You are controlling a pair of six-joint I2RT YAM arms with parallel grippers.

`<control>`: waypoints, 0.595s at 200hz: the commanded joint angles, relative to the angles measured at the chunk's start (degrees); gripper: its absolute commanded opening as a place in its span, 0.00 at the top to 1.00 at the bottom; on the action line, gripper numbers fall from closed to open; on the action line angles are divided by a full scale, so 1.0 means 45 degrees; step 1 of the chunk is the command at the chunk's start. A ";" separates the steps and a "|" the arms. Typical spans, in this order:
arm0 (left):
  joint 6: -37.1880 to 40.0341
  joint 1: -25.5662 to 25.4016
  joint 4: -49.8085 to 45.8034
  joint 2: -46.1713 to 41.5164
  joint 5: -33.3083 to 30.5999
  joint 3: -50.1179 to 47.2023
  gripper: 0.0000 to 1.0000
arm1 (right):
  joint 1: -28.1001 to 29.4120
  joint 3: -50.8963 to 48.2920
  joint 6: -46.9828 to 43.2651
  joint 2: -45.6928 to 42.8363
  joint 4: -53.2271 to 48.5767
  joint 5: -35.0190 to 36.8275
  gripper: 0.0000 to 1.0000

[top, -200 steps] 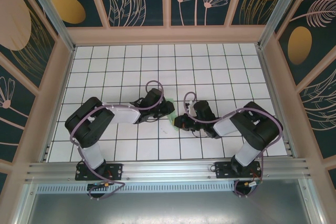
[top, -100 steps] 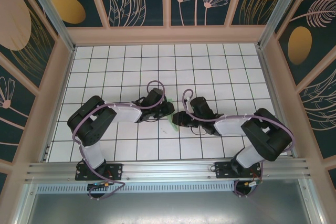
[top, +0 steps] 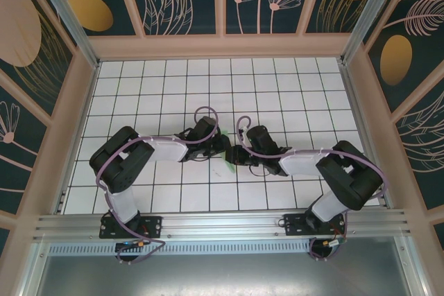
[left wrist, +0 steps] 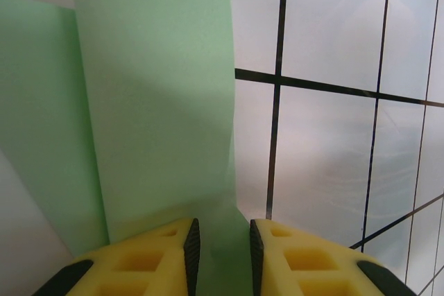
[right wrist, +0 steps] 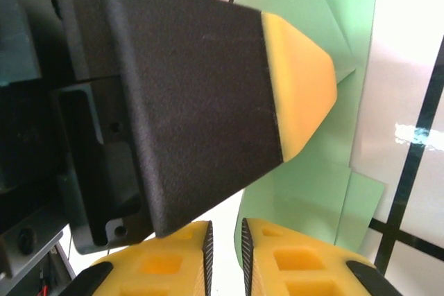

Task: Fold a paper plane with a square sheet of paper (pick it up from the middle)
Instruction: Fold the wing for the fifth time at the center of the table.

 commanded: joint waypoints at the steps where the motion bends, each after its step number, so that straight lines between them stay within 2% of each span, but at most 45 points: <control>1: 0.0112 -0.0048 -0.0349 0.0180 -0.0214 0.0145 0.71 | 0.0073 0.0370 -0.0114 0.0330 -0.0405 0.0515 0.80; 39: 0.0105 -0.0030 -0.0349 0.0110 -0.0196 0.0123 0.71 | 0.0073 0.0189 0.0167 0.0490 -0.0164 0.0621 0.86; 79: 0.0096 -0.0049 -0.0386 -0.0084 -0.0380 0.0066 0.70 | 0.0029 -0.0313 0.0500 0.0441 0.0319 0.0579 1.00; 119: 0.0165 -0.0049 -0.0365 -0.0433 -0.0741 0.0122 0.67 | -0.0188 -0.1007 0.1220 0.0399 0.1068 0.0529 1.00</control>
